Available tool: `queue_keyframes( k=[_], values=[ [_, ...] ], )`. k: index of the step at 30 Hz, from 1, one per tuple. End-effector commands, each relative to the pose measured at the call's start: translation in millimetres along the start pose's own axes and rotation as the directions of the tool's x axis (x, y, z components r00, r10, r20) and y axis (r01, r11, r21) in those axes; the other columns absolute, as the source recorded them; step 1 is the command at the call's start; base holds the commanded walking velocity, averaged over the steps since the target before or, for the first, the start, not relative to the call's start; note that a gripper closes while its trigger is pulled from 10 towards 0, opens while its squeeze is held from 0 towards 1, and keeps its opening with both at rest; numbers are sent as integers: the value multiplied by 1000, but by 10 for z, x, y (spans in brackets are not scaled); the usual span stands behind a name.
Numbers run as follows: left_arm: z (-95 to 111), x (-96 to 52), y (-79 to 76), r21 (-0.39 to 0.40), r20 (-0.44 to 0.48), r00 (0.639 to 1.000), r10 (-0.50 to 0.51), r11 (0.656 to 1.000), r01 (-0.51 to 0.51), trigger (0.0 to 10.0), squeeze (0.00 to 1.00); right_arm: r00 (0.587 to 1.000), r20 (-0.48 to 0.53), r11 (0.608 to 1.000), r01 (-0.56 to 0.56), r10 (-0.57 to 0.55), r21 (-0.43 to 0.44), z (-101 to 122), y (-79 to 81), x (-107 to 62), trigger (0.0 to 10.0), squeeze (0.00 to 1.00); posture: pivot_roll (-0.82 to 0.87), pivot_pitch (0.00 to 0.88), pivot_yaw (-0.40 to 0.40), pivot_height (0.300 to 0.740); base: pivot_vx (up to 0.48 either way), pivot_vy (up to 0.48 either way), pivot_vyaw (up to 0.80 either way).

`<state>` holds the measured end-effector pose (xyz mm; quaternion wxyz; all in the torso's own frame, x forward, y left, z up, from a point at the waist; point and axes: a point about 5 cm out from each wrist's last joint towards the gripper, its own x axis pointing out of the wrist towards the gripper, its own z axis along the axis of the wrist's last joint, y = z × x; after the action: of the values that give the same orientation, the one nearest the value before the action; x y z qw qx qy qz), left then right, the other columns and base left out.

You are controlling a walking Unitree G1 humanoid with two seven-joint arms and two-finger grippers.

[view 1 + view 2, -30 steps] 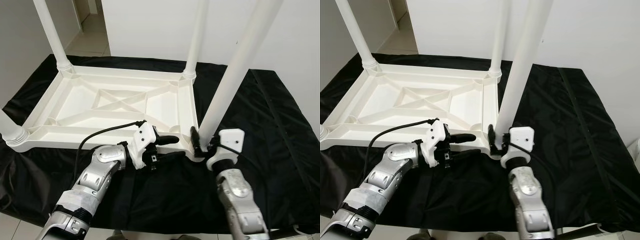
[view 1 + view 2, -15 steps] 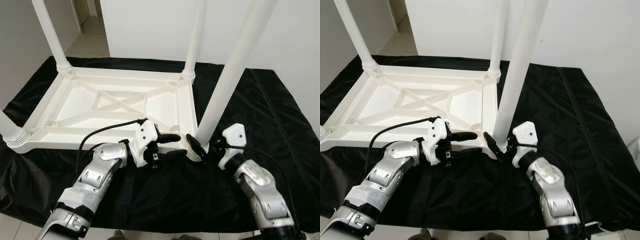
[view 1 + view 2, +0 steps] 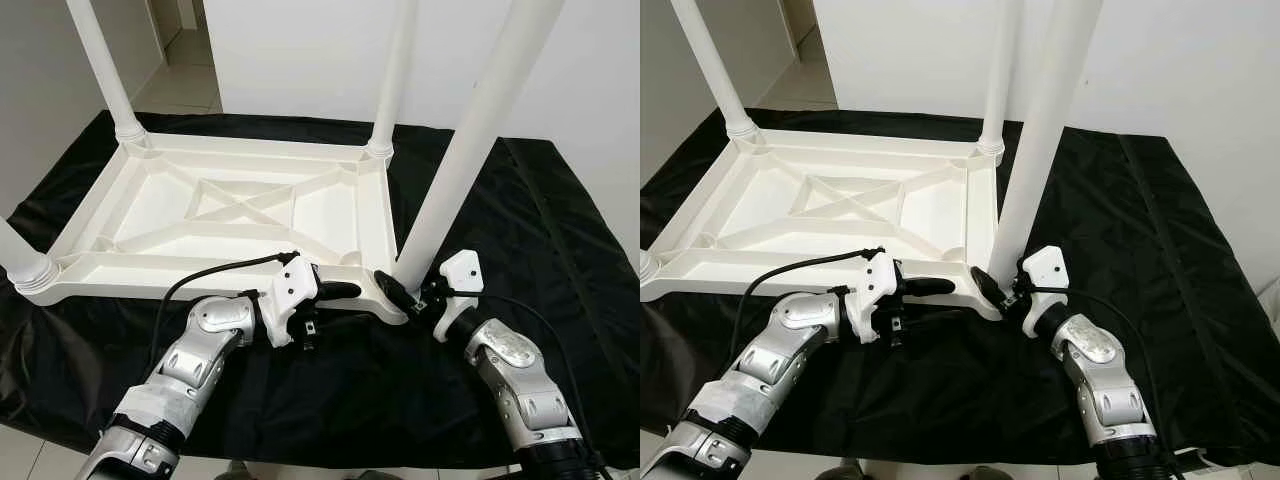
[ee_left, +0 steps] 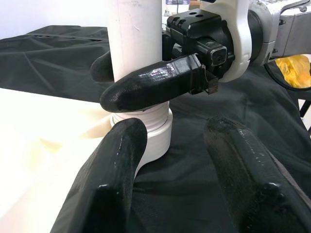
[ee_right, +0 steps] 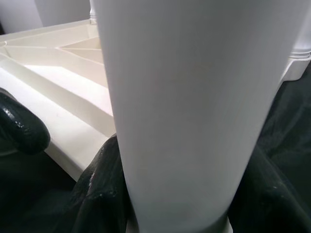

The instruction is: Building children table

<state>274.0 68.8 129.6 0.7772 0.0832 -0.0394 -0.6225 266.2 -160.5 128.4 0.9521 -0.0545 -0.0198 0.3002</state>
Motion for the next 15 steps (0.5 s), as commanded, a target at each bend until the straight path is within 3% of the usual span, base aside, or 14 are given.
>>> queue_keyframes(
  k=[1,8,10,15],
  values=[
    [-38,-21,-21,-9,-13,1000,-21,1000,21,10000,0,1000,10,999,21,-22,43,-31,19,-20,10000,0,-29,10,-1,740,0,0,0],
    [-31,-16,-9,-16,-8,1000,-10,1000,10,10000,0,994,40,993,94,-97,74,-3,12,-28,10000,0,-29,13,-2,740,0,0,0],
    [-37,-27,1,-7,-11,1000,6,1000,-6,10000,0,979,42,977,198,-202,78,17,14,-11,10000,0,-32,18,-4,740,0,0,0],
    [-47,-34,-7,-10,-13,1000,10,1000,-11,10000,0,946,52,946,315,-320,80,26,30,9,10000,0,-30,19,-6,740,0,0,0]
  ],
)
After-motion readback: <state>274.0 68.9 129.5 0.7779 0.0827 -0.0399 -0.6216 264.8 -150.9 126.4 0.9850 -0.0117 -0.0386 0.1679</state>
